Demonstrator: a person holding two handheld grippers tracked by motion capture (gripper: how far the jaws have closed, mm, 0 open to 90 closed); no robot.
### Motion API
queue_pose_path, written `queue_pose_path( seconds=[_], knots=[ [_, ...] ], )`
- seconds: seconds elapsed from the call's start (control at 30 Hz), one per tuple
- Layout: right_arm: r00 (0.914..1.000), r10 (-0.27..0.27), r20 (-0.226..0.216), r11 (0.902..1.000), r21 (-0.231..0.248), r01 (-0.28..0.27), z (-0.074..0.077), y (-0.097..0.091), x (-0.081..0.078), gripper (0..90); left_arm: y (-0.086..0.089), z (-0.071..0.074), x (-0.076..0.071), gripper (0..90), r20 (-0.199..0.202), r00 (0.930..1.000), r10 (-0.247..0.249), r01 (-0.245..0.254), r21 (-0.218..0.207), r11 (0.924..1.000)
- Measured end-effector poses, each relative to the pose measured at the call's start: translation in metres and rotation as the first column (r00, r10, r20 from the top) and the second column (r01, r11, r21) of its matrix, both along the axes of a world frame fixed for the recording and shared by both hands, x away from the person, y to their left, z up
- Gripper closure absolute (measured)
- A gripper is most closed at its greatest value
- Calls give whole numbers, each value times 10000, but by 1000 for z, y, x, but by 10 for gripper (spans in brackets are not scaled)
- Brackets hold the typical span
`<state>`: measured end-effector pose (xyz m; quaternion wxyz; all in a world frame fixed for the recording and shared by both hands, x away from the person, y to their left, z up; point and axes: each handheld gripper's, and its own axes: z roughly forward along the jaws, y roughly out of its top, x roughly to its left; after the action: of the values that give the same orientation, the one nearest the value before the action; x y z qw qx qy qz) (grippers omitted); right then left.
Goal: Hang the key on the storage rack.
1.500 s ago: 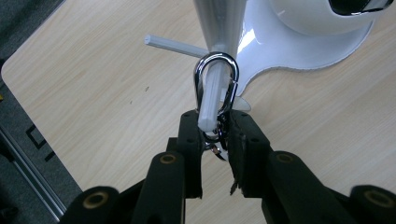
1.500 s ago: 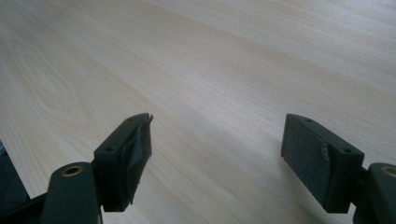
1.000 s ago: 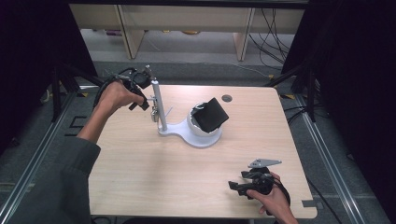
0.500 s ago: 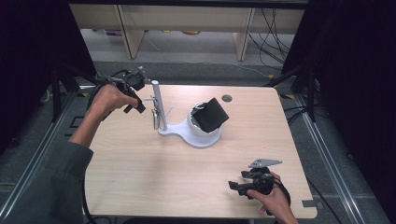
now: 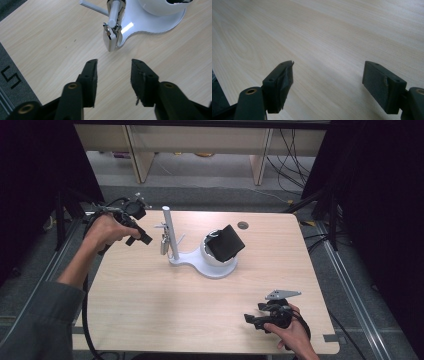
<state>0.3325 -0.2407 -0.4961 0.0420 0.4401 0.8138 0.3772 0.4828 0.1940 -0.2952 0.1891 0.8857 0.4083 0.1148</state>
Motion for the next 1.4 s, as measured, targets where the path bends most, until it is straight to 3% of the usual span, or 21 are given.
queue_pose_path(
  seconds=[0.23,0.5,0.77,0.93,1.03,1.27,1.33,1.4],
  knots=[
    [10000,-43,-54,10000,-35,43,0,1,0,256,4,-5,-11,460,164,9998,-81,85,-218,9997],
    [10000,-40,-51,10000,-85,39,-1,2,2,256,14,-21,-27,352,141,9999,-59,69,-719,9974],
    [10000,23,-67,10000,49,-23,-2,3,2,256,17,-31,-41,310,179,9996,-227,243,-945,9952],
    [10000,-21,-67,10000,49,21,0,2,1,256,17,-44,-52,293,364,9990,-255,300,-1279,9913],
    [9999,-103,62,9999,74,103,0,2,1,251,15,-58,-64,281,469,9977,-489,561,-1694,9839],
    [9999,-60,94,10000,34,59,1,3,0,237,12,-88,-88,261,592,9948,-826,928,-1963,9762],
    [9999,-61,107,10000,28,61,0,3,0,237,12,-90,-91,260,418,9955,-849,916,-1989,9757],
    [9999,-68,125,10000,27,68,1,3,0,237,11,-100,-99,259,664,9944,-822,944,-2087,9734]
  ],
)
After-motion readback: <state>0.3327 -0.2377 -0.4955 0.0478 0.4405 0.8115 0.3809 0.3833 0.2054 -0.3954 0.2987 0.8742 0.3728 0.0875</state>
